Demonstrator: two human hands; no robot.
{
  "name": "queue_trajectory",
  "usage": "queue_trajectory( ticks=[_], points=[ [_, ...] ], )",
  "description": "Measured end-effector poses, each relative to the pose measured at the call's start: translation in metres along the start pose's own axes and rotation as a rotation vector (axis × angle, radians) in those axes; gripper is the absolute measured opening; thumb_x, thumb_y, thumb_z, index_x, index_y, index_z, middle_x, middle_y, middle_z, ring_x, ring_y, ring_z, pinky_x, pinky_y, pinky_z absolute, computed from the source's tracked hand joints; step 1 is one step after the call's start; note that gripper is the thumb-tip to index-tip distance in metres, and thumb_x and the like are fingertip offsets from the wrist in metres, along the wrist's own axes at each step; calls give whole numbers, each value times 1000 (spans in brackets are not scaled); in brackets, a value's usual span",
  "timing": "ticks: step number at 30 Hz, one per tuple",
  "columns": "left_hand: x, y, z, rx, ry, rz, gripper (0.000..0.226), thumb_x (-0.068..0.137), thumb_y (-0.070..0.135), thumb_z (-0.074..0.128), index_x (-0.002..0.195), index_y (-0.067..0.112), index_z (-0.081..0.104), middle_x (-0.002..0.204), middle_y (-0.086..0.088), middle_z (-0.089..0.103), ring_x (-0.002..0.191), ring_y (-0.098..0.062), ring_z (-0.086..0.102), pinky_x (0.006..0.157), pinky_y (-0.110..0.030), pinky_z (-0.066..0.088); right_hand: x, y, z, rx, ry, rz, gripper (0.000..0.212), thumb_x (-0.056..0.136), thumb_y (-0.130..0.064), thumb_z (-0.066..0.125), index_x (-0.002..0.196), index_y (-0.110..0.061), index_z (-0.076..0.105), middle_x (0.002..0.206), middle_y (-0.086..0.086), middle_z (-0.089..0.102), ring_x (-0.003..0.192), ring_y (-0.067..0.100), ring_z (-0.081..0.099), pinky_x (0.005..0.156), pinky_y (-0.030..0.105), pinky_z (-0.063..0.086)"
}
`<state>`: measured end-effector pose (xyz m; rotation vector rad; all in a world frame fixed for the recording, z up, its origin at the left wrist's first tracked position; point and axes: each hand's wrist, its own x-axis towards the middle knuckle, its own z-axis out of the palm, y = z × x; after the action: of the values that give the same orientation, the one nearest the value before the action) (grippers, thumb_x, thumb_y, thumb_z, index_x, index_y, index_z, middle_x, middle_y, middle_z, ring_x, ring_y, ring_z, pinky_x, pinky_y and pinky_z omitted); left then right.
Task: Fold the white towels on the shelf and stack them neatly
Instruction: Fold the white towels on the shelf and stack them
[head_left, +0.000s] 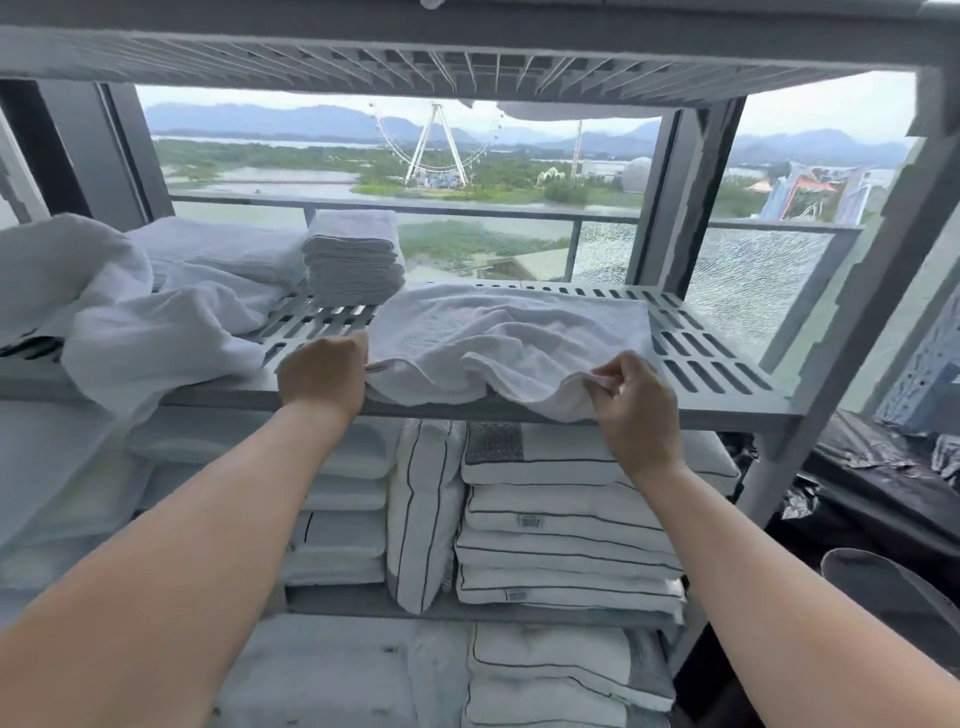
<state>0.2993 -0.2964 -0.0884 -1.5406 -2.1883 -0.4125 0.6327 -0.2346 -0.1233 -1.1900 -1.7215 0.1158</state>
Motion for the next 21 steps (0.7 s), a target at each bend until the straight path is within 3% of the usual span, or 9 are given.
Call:
queue_trajectory(
  ticks=[2,5,8,13,21],
  points=[
    [-8,3,-4,53,-11,-10,21,86,0,49,95,16,60,95,-11,64,86,-32,60,70,-36,48,-22,13,-13,9,2,-21,22,84,-21,78,85,-20,56,80,-13,53,69,1,49,63,8,33],
    [-28,16,-3,139,-120,-16,25,86,4,51,105,16,62,111,-11,58,103,-33,56,78,-41,52,-52,33,-22,-45,-79,-78,20,83,-17,79,89,-15,60,83,-9,53,75,12,52,70,21,36],
    [-48,24,1,168,-134,-23,31,83,1,49,107,15,64,115,-12,56,109,-32,53,79,-42,52,-63,46,-33,-119,-115,-131,20,85,-11,76,100,-10,63,91,1,61,86,20,57,77,25,39],
    [-56,23,-3,130,-88,-48,29,87,0,45,106,14,60,103,-12,63,95,-33,59,73,-40,49,-63,47,-48,-368,-124,-123,18,82,-4,72,97,-12,68,93,7,68,91,30,61,81,43,49],
    [-51,19,6,51,-55,-69,25,84,-2,45,94,15,60,93,-12,64,87,-32,58,72,-39,48,-65,47,-41,-456,-131,9,13,80,-5,64,90,-13,63,90,6,63,89,29,56,78,41,45]
  ],
)
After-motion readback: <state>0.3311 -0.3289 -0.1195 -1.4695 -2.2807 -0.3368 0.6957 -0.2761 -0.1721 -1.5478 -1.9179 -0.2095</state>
